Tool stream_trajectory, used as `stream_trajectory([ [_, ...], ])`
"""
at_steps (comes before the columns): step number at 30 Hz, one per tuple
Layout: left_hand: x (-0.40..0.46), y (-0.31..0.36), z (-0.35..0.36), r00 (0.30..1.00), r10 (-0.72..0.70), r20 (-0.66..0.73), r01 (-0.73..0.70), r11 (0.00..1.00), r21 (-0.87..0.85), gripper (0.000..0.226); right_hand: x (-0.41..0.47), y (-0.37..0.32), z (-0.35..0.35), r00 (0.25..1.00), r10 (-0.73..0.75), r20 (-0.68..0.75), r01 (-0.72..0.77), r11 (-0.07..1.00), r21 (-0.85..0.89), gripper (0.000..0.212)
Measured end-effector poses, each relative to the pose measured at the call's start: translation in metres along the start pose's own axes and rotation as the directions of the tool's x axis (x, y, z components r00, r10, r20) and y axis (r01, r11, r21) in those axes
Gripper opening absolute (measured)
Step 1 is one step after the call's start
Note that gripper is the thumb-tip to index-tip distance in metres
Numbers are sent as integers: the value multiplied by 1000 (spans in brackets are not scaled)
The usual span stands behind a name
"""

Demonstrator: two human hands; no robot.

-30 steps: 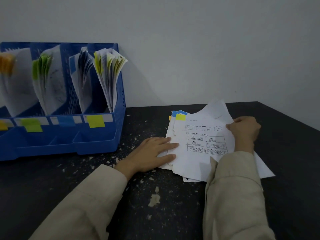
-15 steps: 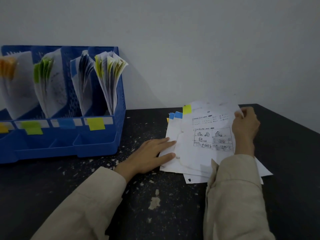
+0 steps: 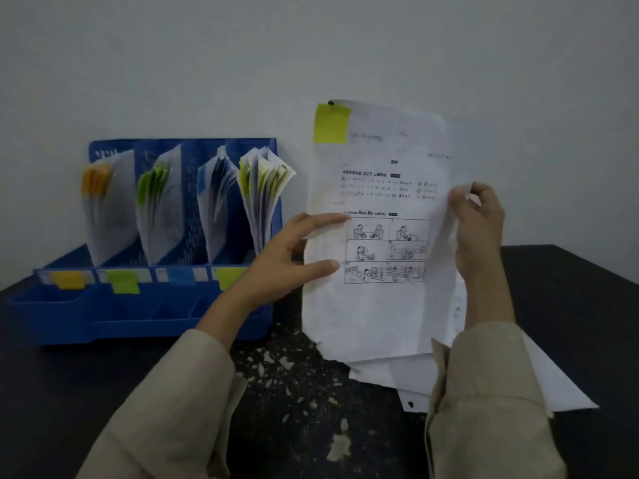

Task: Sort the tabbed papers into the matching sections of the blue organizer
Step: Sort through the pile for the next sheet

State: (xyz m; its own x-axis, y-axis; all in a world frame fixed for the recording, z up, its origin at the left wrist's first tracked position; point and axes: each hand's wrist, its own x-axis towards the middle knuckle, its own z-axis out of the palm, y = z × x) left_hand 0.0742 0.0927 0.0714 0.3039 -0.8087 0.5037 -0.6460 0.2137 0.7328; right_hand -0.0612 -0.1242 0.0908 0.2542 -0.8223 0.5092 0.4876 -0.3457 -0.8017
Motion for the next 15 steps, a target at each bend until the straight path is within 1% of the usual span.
stream_trajectory([
  [2,-3,8,-19,998,20,-63,-18,1000,22,50,-6,-7,22,997,-1,76,-1,1000,28,5],
  [4,-8,14,-38,980,26,-198,-10,997,77,54,-13,-12,44,987,14,160,-21,999,45,2],
  [6,-15,20,-60,943,49,-331,5,987,161,56,-23,-14,67,968,35,249,-48,998,48,6],
  [8,-25,26,-77,899,74,-432,16,979,202,56,-35,-15,88,935,39,351,-64,996,59,10],
  [11,-45,34,-105,838,109,-535,63,954,293,54,-59,-18,120,861,53,506,-92,994,52,15],
  [13,-62,36,-125,796,117,-594,101,942,321,56,-77,-19,139,784,65,618,-131,989,62,18],
  [15,-79,37,-141,767,110,-632,117,945,306,58,-93,-18,154,693,100,714,-195,979,52,18],
])
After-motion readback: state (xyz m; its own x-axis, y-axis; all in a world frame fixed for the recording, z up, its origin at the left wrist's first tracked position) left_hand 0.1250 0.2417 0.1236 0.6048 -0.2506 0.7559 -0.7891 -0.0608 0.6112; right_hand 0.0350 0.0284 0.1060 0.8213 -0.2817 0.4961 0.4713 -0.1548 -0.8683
